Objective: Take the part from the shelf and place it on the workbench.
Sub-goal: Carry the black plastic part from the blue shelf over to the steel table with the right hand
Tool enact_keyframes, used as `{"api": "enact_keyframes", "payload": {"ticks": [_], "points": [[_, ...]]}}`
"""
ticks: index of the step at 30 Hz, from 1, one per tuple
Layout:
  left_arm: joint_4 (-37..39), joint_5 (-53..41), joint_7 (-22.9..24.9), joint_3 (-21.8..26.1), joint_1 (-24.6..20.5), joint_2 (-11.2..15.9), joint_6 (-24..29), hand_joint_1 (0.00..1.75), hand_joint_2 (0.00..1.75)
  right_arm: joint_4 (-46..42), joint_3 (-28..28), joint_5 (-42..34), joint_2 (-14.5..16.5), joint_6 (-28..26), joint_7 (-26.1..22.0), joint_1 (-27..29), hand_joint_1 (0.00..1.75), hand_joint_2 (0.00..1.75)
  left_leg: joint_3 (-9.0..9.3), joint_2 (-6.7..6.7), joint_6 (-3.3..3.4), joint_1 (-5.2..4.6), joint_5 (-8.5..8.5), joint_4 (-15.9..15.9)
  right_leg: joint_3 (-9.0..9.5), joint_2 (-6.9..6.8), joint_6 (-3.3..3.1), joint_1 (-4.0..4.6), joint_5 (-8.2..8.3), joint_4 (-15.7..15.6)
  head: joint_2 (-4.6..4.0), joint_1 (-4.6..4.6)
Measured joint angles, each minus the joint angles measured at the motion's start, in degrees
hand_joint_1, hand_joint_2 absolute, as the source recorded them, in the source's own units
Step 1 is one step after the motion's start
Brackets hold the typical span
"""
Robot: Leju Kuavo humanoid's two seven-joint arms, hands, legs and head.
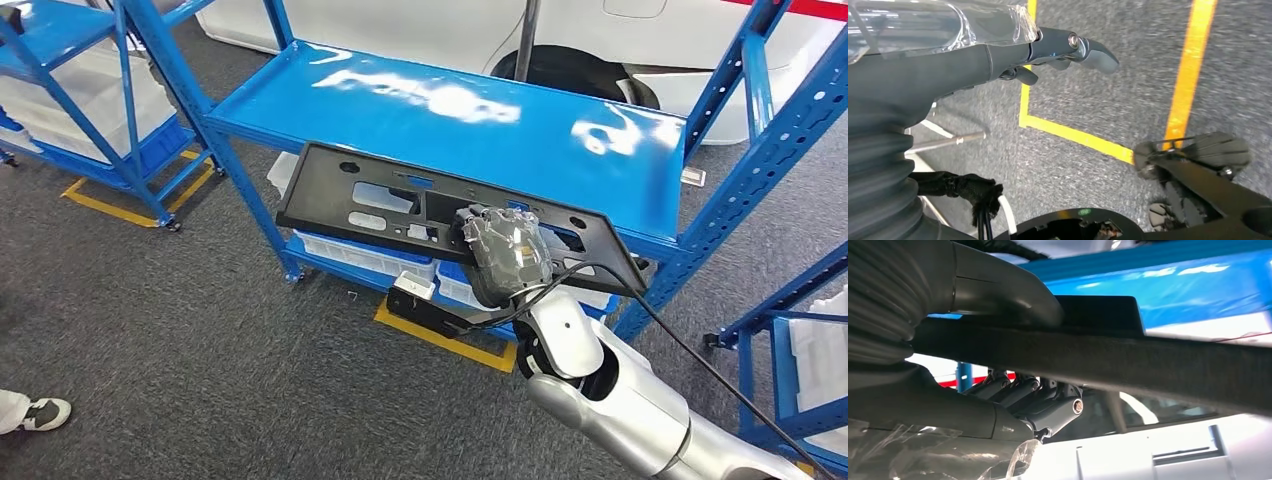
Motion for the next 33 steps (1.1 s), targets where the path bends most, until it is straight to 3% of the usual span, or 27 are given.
{"api": "enact_keyframes", "payload": {"ticks": [1, 3, 5, 6, 8, 10, 11, 13, 14, 15, 16, 17, 19, 21, 22, 23, 25, 26, 28, 29, 30, 31, 32, 33], "points": [[0.0, 0.0, 0.0, 0.0, 0.0, 0.0, 0.0, 0.0, 1.75, 0.0, 0.0, 0.0, 0.0, 0.0, 0.0, 0.0, 1.75, 1.75, 1.05, 0.17, -0.24, 0.21, 0.69, -0.5, -0.3, -0.67, 0.13, -0.01, 0.2, 0.0, 0.0, 0.0], [0.0, 0.0, 0.0, 0.0, 0.0, 0.0, 0.1, 0.0, 1.75, 0.0, 0.0, -0.1, 0.0, 0.0, 0.0, 0.0, 1.75, 1.75, 6.38, 1.56, -0.48, 0.45, 3.43, -8.1, -0.62, -1.88, 0.48, 0.01, 0.49, 0.1, 0.01, 0.0], [0.0, 0.0, 0.0, 0.0, -0.1, 0.1, 0.1, 0.0, 1.75, 0.0, -0.2, -0.1, 0.0, 0.0, 0.0, 0.0, 1.75, 1.75, 11.03, 3.52, 0.09, -0.04, 4.93, -16.0, -0.81, -3.0, 0.99, 0.26, 0.8, 0.1, 0.01, 0.1], [0.0, 0.0, 0.0, 0.0, -0.2, 0.1, 0.1, 0.0, 1.75, 0.0, -0.2, -0.1, 0.0, -0.1, 0.0, 0.0, 1.75, 1.75, 11.84, 4.03, 0.6, -0.38, 5.05, -17.8, -0.9, -3.51, 1.29, 0.38, 0.99, 0.1, 0.01, 0.2], [0.0, 0.0, 0.0, 0.0, -0.2, 0.2, 0.1, 0.0, 1.75, 0.0, -0.3, -0.1, 0.0, -0.1, 0.0, 0.0, 1.75, 1.75, 11.31, 3.34, 1.78, -0.78, 5.44, -18.2, -1.11, -4.44, 1.99, 0.4, 1.42, 0.0, 0.01, 0.42], [0.0, 0.0, 0.1, 0.0, 0.0, 0.2, 0.0, 0.0, 1.75, 0.0, -0.3, -0.1, 0.0, -0.1, 0.0, 0.0, 1.75, 1.75, 10.68, 2.39, 2.88, -0.71, 6.15, -18.5, -1.9, -3.2, 2.5, 0.18, -0.03, 1.4, 0.01, 0.46], [0.0, 0.0, 0.1, 0.0, 0.0, 0.2, 0.0, 0.0, 1.75, 0.0, -0.3, -0.1, -0.1, -0.1, 0.0, 0.1, 1.75, 1.75, 10.31, 1.96, 3.46, -0.64, 6.6, -18.6, -2.85, -1.81, 2.6, 0.09, -2.0, 3.7, 0.01, 0.51], [0.0, 0.0, 0.1, 0.0, -0.1, 0.2, 0.0, 0.0, 1.75, 0.0, -0.4, -0.1, -0.2, -0.2, 0.0, 0.3, 1.75, 1.75, 9.43, 0.97, 4.26, -0.8, 7.4, -18.6, -5.73, 0.97, 2.55, 0.14, -7.25, 11.7, 0.01, 0.6], [0.0, 0.0, 0.1, 0.0, -0.2, 0.2, 0.0, 0.0, 1.75, 0.0, -0.4, -0.1, -0.3, -0.2, 0.0, 0.5, 1.75, 1.75, 8.99, 0.38, 4.44, -0.95, 7.76, -18.6, -7.03, 1.46, 2.5, 0.23, -9.05, 15.6, 0.01, 0.62], [0.0, 0.0, 0.1, 0.0, -0.2, 0.1, 0.0, 0.0, 1.75, 0.0, -0.4, -0.1, -0.3, -0.2, 0.0, 0.7, 1.75, 1.75, 8.54, -0.29, 4.54, -1.1, 8.13, -18.6, -7.58, 1.68, 2.41, 0.33, -9.79, 17.9, 0.01, 0.63], [0.0, 0.0, 0.1, 0.0, -0.2, 0.1, 0.0, 0.0, 1.75, 0.0, -0.4, -0.1, -0.4, -0.2, 0.0, 0.8, 1.75, 1.75, 8.1, -1.0, 4.53, -1.21, 8.5, -18.5, -7.01, 1.79, 2.25, 0.41, -9.28, 17.8, 0.01, 0.64], [0.0, 0.0, 0.1, 0.0, -0.1, 0.1, 0.0, 0.0, 1.75, 0.0, -0.4, -0.1, -0.4, -0.2, 0.0, 0.9, 1.75, 1.75, 7.68, -1.71, 4.47, -1.26, 8.87, -18.5, -5.32, 2.01, 2.02, 0.46, -7.85, 15.3, 0.01, 0.64], [0.0, 0.0, 0.0, 0.0, -0.1, 0.1, 0.0, 0.0, 1.75, 0.0, -0.4, -0.1, -0.5, -0.2, 0.0, 0.9, 1.75, 1.75, 6.82, -3.09, 4.14, -1.3, 9.55, -18.2, -0.07, 4.0, 1.41, 0.5, -4.55, 6.4, 0.01, 0.65], [0.0, 0.0, 0.0, 0.0, -0.2, 0.0, 0.0, 0.0, 1.75, 0.0, -0.5, -0.1, -0.5, -0.2, 0.0, 1.0, 1.75, 1.75, 6.01, -4.21, 3.59, -1.26, 10.36, -18.1, 2.84, 6.04, 1.17, 0.52, -3.11, 0.7, 0.01, 0.63], [0.0, 0.0, 0.0, 0.0, -0.2, 0.0, 0.0, 0.0, 1.75, 0.0, -0.6, -0.1, -0.5, -0.2, 0.0, 1.0, 1.75, 1.75, 5.63, -4.73, 3.24, -1.2, 10.82, -18.1, 2.95, 6.29, 1.14, 0.64, -3.06, 0.1, 0.01, 0.64], [0.0, 0.0, 0.0, 0.0, -0.1, 0.0, 0.0, 0.0, 1.75, 0.0, -0.6, -0.1, -0.5, -0.2, 0.0, 1.0, 1.75, 1.75, 5.33, -5.36, 2.85, -1.19, 11.33, -18.1, 2.66, 5.67, 1.05, 0.63, -2.73, 0.0, 0.01, 0.65], [0.0, 0.0, 0.0, 0.0, 0.1, 0.0, 0.1, 0.0, 1.75, 0.0, -0.6, -0.1, -0.5, -0.2, 0.0, 0.9, 1.75, 1.75, 4.49, -4.68, 2.18, -1.22, 10.64, -17.3, 2.15, 4.19, 0.49, 0.46, -2.06, -0.1, 0.01, 0.62], [0.0, 0.0, 0.0, 0.0, 0.1, 0.0, 0.1, 0.0, 1.75, 0.0, -0.6, -0.1, -0.4, -0.2, 0.0, 0.9, 1.75, 1.75, 3.66, -3.5, 1.83, -1.21, 8.92, -15.3, 1.85, 3.4, 0.15, 0.29, -1.66, -0.2, 0.01, 0.51], [0.0, 0.0, 0.0, 0.0, 0.0, 0.0, 0.1, 0.0, 1.75, 0.0, -0.7, -0.1, -0.5, -0.2, 0.0, 1.0, 1.75, 1.75, 1.07, -0.87, 1.1, -0.83, 3.56, -7.9, 1.08, 1.89, -0.2, 0.33, -1.0, -0.2, 0.01, 0.27], [0.0, 0.0, 0.0, 0.0, -0.1, 0.0, 0.1, 0.0, 1.75, 0.0, -0.7, -0.1, -0.5, -0.2, 0.0, 1.0, 1.75, 1.75, -0.16, -0.29, 0.76, -0.55, 1.42, -3.6, 0.65, 1.08, -0.22, 0.39, -0.71, -0.2, 0.01, 0.25], [0.0, 0.0, 0.0, 0.0, -0.1, 0.0, 0.1, 0.0, 1.75, 0.0, -0.7, -0.1, -0.5, -0.2, 0.0, 1.0, 1.75, 1.75, -0.76, -0.04, 0.47, -0.28, 0.39, -0.5, 0.21, 0.3, -0.18, 0.42, -0.42, -0.1, 0.01, 0.25], [0.0, 0.0, 0.0, 0.0, -0.1, 0.0, 0.1, 0.0, 1.75, 0.0, -0.7, -0.1, -0.5, -0.2, 0.0, 1.0, 1.75, 1.75, -0.37, 0.1, 0.24, -0.05, 0.54, 0.5, -0.21, -0.44, -0.09, 0.44, -0.15, -0.1, 0.01, 0.24], [0.0, 0.0, 0.0, 0.0, -0.1, 0.0, 0.1, 0.0, 1.75, 0.0, -0.7, -0.1, -0.5, -0.2, 0.0, 1.0, 1.75, 1.75, 1.22, 0.29, 0.07, 0.12, 1.65, -0.9, -0.57, -1.15, 0.04, 0.44, 0.09, -0.1, 0.01, 0.24], [0.0, 0.0, 0.0, 0.0, -0.1, 0.0, 0.1, 0.0, 1.75, 0.0, -0.7, -0.1, -0.5, -0.2, 0.0, 1.0, 1.75, 1.75, 3.96, 0.87, -0.03, 0.22, 3.12, -4.5, -0.82, -1.82, 0.21, 0.45, 0.29, -0.1, 0.01, 0.24]]}}
